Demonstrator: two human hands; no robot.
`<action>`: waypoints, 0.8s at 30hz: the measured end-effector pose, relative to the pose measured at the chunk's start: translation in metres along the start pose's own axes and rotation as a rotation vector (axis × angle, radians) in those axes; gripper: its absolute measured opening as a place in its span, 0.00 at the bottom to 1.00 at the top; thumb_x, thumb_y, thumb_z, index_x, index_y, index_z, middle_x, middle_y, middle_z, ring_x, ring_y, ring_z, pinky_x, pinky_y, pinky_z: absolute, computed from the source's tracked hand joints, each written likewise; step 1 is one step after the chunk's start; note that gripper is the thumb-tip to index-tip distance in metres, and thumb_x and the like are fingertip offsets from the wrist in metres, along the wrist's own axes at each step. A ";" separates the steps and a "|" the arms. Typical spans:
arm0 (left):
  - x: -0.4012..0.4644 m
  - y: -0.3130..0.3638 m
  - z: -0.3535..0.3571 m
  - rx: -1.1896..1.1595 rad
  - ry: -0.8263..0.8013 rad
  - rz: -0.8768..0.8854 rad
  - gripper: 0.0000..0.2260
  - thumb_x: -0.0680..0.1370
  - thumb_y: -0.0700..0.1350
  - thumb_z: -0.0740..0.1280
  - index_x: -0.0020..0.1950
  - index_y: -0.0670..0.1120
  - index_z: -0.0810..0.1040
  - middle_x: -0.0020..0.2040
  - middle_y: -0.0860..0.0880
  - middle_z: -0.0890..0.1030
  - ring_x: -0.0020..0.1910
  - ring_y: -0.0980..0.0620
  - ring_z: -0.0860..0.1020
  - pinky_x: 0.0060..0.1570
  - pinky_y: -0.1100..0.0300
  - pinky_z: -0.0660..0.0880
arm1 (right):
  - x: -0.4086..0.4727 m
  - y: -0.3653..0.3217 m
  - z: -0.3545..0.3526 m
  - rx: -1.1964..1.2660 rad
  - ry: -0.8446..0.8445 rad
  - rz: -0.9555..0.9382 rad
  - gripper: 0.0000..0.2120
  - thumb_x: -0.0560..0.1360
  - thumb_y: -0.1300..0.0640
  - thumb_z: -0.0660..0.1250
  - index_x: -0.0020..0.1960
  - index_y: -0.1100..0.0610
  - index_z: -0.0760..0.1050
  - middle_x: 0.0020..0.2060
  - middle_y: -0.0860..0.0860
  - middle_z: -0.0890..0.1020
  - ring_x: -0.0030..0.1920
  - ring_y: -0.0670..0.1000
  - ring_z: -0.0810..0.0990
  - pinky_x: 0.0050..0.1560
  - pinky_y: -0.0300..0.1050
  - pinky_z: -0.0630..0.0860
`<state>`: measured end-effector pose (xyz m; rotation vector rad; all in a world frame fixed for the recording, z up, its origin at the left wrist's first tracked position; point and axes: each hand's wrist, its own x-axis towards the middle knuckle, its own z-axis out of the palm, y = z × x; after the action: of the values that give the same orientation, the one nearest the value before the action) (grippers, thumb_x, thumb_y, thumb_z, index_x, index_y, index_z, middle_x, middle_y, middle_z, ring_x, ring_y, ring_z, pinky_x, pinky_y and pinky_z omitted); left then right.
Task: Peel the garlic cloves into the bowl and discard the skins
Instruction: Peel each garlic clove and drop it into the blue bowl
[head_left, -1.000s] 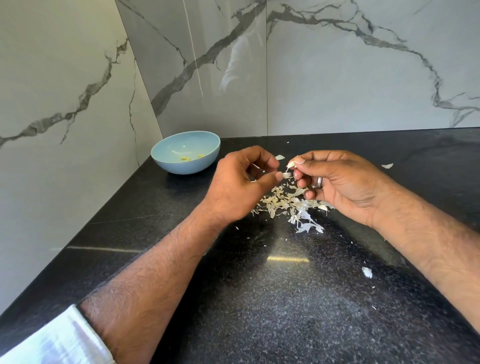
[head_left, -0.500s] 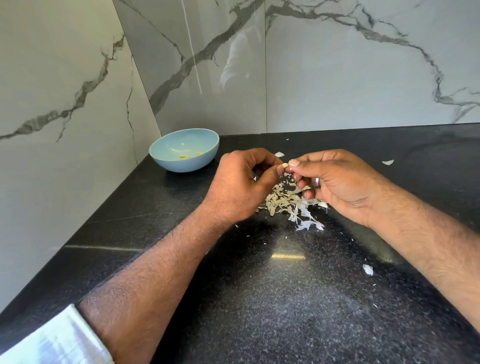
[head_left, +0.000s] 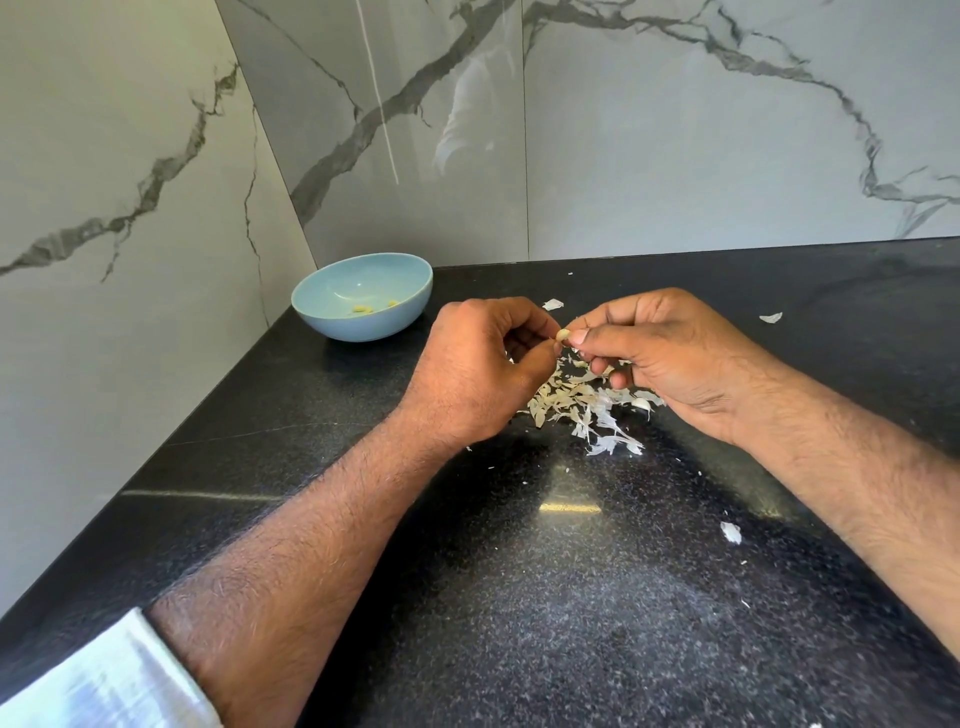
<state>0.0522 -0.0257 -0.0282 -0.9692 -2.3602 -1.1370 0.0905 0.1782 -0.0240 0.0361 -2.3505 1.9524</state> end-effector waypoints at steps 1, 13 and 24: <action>0.000 0.000 0.000 0.003 0.004 0.005 0.03 0.79 0.44 0.76 0.52 0.47 0.88 0.39 0.56 0.86 0.38 0.58 0.85 0.41 0.56 0.84 | 0.000 0.000 0.000 -0.006 0.004 -0.002 0.03 0.77 0.62 0.75 0.48 0.57 0.88 0.36 0.50 0.84 0.39 0.47 0.78 0.38 0.43 0.73; -0.002 0.001 0.005 -0.209 -0.047 -0.151 0.04 0.83 0.43 0.71 0.51 0.45 0.86 0.38 0.48 0.87 0.35 0.48 0.85 0.34 0.53 0.82 | 0.001 0.001 0.001 -0.117 0.026 -0.050 0.05 0.78 0.57 0.73 0.46 0.55 0.87 0.35 0.47 0.83 0.39 0.46 0.78 0.41 0.46 0.73; -0.002 0.007 0.010 -0.679 -0.086 -0.406 0.04 0.83 0.32 0.67 0.53 0.37 0.82 0.43 0.40 0.86 0.37 0.45 0.85 0.30 0.58 0.78 | -0.002 -0.002 0.000 -0.083 0.030 -0.065 0.06 0.77 0.57 0.73 0.46 0.58 0.87 0.37 0.53 0.82 0.39 0.47 0.77 0.40 0.42 0.72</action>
<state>0.0587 -0.0157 -0.0312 -0.7378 -2.3300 -2.1824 0.0930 0.1777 -0.0225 0.0756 -2.3775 1.8118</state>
